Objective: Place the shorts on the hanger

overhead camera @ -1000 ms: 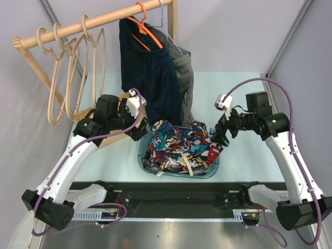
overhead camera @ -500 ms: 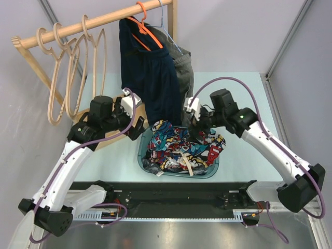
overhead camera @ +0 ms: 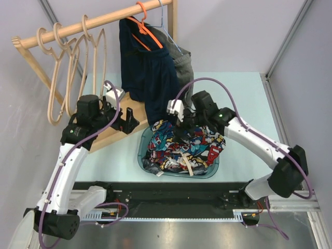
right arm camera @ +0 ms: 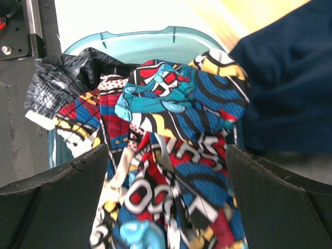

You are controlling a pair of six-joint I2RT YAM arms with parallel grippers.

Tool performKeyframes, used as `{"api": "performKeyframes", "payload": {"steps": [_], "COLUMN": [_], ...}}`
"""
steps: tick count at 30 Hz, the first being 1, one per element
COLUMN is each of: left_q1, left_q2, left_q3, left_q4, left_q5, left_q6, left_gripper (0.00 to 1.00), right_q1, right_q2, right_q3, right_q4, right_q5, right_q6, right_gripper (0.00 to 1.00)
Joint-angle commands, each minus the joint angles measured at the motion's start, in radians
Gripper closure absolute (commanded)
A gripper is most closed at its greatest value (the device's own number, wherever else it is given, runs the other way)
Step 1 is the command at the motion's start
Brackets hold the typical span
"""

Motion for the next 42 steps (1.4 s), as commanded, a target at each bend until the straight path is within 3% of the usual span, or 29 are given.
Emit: {"api": "performKeyframes", "payload": {"steps": [1,13,15,16,17,19,27,31,36,42], "left_q1": [0.008,0.008,0.008,0.010,0.008,0.008,0.008,0.010,-0.013,-0.162], "left_q2": [-0.018,-0.048,-0.048,-0.050,-0.053,-0.056,-0.005,-0.005,0.007,0.031], "left_q3": [-0.018,-0.052,-0.052,-0.052,-0.052,-0.050,-0.021,-0.047,-0.095,-0.130], "left_q4": [0.047,0.053,0.047,0.046,0.049,0.059,0.133,0.265,0.360,0.386], "left_q5": [0.062,0.067,0.084,0.094,0.102,0.111,0.203,0.257,0.317,0.312], "left_q6": [-0.048,-0.028,-0.013,-0.008,-0.007,-0.003,-0.074,-0.105,-0.120,-0.019], "left_gripper": [0.00,0.00,0.00,0.00,0.00,0.00,0.00,0.00,0.00,0.00], "right_q1": [0.053,0.143,0.143,0.143,0.142,0.139,0.007,-0.080,-0.116,-0.123], "right_q2": [0.068,0.314,0.323,0.314,0.299,0.224,-0.126,-0.267,-0.311,-0.271], "right_q3": [0.001,0.000,0.000,0.006,0.014,0.035,0.067,0.093,0.173,0.351], "right_q4": [0.105,0.283,0.292,0.285,0.276,0.239,0.265,0.350,0.421,0.453], "right_q5": [0.028,0.220,0.259,0.272,0.276,0.267,0.189,0.181,0.198,0.194], "right_q6": [0.003,-0.060,-0.063,-0.063,-0.050,-0.043,0.100,0.175,0.200,0.240], "right_gripper": [0.00,0.04,0.24,0.39,0.70,0.98,1.00,1.00,1.00,1.00]}}
